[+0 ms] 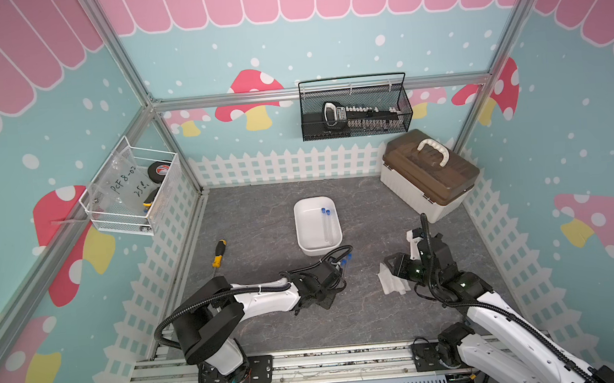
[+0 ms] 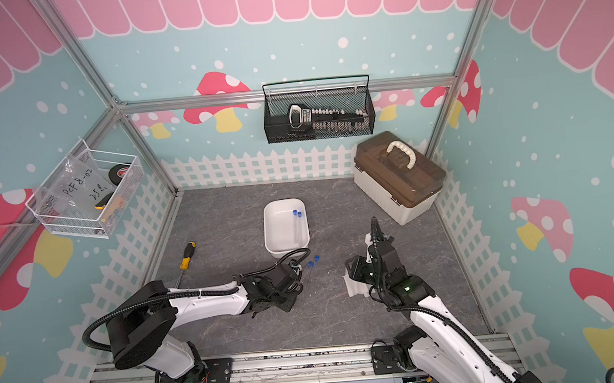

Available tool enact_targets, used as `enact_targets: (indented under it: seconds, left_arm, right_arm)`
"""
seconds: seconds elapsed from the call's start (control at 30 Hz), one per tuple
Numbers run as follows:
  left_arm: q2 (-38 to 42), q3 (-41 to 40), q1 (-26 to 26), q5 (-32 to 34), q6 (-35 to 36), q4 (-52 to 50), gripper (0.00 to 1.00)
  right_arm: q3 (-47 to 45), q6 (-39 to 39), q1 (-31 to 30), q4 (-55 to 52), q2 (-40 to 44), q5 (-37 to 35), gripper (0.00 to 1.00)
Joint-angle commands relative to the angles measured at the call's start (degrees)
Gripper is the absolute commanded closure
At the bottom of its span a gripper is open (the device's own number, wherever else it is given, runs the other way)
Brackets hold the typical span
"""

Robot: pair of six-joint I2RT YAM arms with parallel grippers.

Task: Wipe the exteriors of test tubes
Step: Pick up the test tube at the center of the board.

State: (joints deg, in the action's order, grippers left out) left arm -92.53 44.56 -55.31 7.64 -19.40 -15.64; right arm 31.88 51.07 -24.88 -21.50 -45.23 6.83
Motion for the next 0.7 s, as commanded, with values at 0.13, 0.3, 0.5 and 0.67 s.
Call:
enact_targets:
  seconds: [0.13, 0.3, 0.5, 0.67]
  left_arm:
    - [-1.29, -1.14, -0.5, 1.49, -2.95, -4.39, 0.87]
    - [3.98, -1.65, -0.47, -0.43, -5.93, -1.4, 0.87]
    - [9.77, -1.1, -0.33, -1.75, -8.25, -0.59, 0.87]
    - [14.55, -1.22, 0.07, -3.06, -9.86, 0.51, 0.86]
  right_arm:
    - [-0.72, 0.48, -0.6, 0.76, -0.54, 1.44, 0.62]
    - [-3.0, 3.26, -1.02, 9.99, -2.41, 7.55, 0.62]
    - [-3.14, 4.6, -3.68, 15.63, -5.62, 8.55, 0.62]
    - [-4.24, 7.14, -6.51, 23.73, -9.32, 8.99, 0.62]
